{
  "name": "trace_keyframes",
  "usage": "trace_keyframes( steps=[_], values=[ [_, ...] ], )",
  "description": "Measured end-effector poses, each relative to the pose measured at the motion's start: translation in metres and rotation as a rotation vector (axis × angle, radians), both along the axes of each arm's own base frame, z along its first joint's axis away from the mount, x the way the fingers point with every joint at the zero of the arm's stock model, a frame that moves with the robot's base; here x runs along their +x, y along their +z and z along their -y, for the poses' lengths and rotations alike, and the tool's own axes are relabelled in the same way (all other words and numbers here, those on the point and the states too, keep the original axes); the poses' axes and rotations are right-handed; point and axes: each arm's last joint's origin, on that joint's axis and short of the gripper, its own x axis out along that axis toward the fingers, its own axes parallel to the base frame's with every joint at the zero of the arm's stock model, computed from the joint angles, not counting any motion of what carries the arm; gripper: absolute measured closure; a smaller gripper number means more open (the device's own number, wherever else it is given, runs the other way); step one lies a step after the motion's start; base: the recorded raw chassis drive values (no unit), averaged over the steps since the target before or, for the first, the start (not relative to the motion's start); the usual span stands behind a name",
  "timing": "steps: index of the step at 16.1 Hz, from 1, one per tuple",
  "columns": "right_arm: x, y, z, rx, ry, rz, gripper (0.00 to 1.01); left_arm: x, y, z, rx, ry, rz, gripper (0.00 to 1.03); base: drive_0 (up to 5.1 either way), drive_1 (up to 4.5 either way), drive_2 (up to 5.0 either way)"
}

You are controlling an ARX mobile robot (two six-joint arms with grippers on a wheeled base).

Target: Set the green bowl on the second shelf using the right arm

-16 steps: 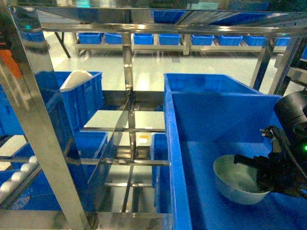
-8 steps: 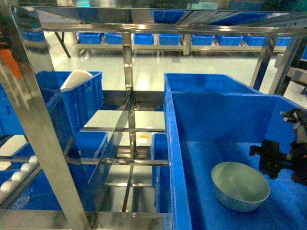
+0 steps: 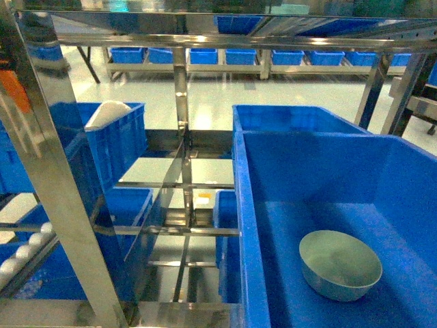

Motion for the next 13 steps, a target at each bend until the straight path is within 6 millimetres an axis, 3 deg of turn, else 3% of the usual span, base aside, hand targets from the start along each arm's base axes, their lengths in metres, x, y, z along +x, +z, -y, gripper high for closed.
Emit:
trace_keyframes(
  steps=[2, 6, 7, 8, 10, 13],
  values=[
    [-0.024, 0.015, -0.006, -0.002, 0.035, 0.056, 0.03, 0.000, 0.000, 0.000, 0.000, 0.000, 0.000, 0.05, 0.0, 0.00, 0.0],
    [-0.022, 0.013, -0.006, 0.002, 0.049, 0.130, 0.05, 0.000, 0.000, 0.000, 0.000, 0.000, 0.000, 0.05, 0.0, 0.00, 0.0],
    [-0.027, 0.000, -0.007, 0.004, 0.115, 0.378, 0.19, 0.000, 0.000, 0.000, 0.000, 0.000, 0.001, 0.05, 0.0, 0.00, 0.0],
    [-0.055, 0.000, -0.007, -0.029, 0.139, 0.680, 0.50, 0.000, 0.000, 0.000, 0.000, 0.003, 0.000, 0.05, 0.0, 0.00, 0.0],
    [-0.063, 0.009, -0.008, -0.037, 0.142, 0.745, 0.69, 0.000, 0.000, 0.000, 0.000, 0.001, 0.000, 0.05, 0.0, 0.00, 0.0],
    [-0.077, -0.008, -0.008, -0.035, 0.143, 0.678, 0.94, 0.000, 0.000, 0.000, 0.000, 0.002, 0.000, 0.05, 0.0, 0.00, 0.0]
  ],
)
